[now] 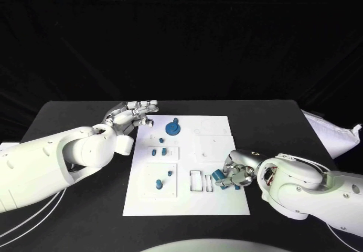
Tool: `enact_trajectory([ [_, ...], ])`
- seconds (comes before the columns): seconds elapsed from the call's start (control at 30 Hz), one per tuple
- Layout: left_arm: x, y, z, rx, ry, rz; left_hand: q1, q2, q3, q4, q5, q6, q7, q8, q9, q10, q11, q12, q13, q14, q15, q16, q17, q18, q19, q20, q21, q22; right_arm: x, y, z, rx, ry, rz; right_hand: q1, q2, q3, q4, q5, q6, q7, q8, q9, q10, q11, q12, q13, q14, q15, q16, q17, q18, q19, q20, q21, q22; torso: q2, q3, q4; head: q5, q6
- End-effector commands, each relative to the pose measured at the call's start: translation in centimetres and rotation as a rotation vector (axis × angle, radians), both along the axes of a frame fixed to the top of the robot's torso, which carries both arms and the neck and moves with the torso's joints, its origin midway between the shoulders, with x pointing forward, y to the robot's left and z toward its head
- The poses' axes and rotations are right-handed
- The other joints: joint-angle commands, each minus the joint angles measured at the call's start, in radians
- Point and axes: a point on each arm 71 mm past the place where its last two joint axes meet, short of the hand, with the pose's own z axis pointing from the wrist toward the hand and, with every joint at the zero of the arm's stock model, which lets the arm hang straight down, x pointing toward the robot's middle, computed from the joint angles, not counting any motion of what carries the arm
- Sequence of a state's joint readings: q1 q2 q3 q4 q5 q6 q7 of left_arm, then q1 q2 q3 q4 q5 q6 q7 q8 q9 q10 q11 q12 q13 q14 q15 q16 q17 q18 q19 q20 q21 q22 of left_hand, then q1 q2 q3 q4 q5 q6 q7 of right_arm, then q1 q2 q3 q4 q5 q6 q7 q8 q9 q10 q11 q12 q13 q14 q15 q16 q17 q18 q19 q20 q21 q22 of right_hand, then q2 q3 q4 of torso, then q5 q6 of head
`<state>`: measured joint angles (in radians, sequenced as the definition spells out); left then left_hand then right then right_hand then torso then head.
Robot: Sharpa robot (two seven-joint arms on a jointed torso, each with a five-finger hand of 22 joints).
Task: Assemble the parts on the task board
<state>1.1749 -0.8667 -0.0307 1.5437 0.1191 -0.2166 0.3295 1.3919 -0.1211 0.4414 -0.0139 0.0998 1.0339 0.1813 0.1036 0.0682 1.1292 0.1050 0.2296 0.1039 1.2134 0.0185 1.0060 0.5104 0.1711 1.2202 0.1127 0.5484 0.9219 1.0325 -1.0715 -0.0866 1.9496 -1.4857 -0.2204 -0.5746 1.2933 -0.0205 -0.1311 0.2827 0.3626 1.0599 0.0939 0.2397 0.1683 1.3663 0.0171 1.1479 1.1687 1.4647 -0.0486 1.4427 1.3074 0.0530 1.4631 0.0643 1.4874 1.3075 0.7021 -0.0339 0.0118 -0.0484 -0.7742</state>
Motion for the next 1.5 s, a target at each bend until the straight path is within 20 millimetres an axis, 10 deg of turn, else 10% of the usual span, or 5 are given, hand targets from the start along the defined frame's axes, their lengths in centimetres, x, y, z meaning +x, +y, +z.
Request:
enact_trajectory([
  [0.03, -0.1, -0.2, 0.1, -0.01, -0.007, -0.021, 0.0, 0.008, -0.006, 0.0, -0.003, -0.007, 0.0, 0.005, 0.0, -0.007, -0.002, 0.003, 0.001, -0.008, -0.002, -0.002, -0.001, 0.01, -0.005, 0.002, -0.006, -0.001, -0.2, -0.4, -0.7, -0.011, 0.016, -0.023, 0.032, 0.019, 0.003, -0.005, 0.051, 0.005, -0.004, 0.007, 0.007, 0.004, -0.007, -0.001, 0.007, 0.066, -0.008, 0.002, 0.047, -0.014, 0.001, -0.007, 0.004, 0.11, -0.001, 0.0001, -0.0015, -0.002, 0.001],
  [0.43, -0.1, -0.3, 0.0, -0.01, -0.003, -0.023, 0.014, 0.015, -0.001, -0.01, -0.001, -0.007, -0.001, 0.008, 0.0, -0.01, -0.003, 0.011, 0.002, -0.01, -0.004, 0.0, -0.003, 0.011, -0.005, 0.001, -0.007, -0.001, -0.9, 0.2, 1.3, 0.242, -0.038, -0.131, 0.037, 0.024, -0.001, 0.008, 0.266, 0.006, -0.009, 0.006, 0.03, 0.02, -0.012, 0.016, 0.044, 0.067, -0.013, 0.004, 0.052, -0.015, 0.004, -0.013, 0.006, 0.114, -0.001, 0.0007, 0.0005, -0.004, 0.006],
  [1.5, -0.3, -0.3, -0.2, -0.016, 0.002, -0.035, 0.026, 0.021, 0.006, -0.021, 0.001, -0.008, 0.0, 0.01, 0.0, -0.014, -0.003, 0.018, 0.003, -0.013, -0.004, 0.002, -0.005, 0.011, -0.004, -0.001, -0.006, 0.002, -1.1, 4.6, -0.2, 0.224, 0.137, -0.017, -0.037, 0.05, -0.029, 0.008, 0.189, 0.036, -0.022, 0.018, 0.062, 0.019, -0.022, -0.038, 0.016, 0.066, -0.02, 0.0, 0.047, -0.014, 0.002, -0.019, 0.004, 0.113, 0.0, 0.0006, -0.0008, 0.002, 0.003],
])
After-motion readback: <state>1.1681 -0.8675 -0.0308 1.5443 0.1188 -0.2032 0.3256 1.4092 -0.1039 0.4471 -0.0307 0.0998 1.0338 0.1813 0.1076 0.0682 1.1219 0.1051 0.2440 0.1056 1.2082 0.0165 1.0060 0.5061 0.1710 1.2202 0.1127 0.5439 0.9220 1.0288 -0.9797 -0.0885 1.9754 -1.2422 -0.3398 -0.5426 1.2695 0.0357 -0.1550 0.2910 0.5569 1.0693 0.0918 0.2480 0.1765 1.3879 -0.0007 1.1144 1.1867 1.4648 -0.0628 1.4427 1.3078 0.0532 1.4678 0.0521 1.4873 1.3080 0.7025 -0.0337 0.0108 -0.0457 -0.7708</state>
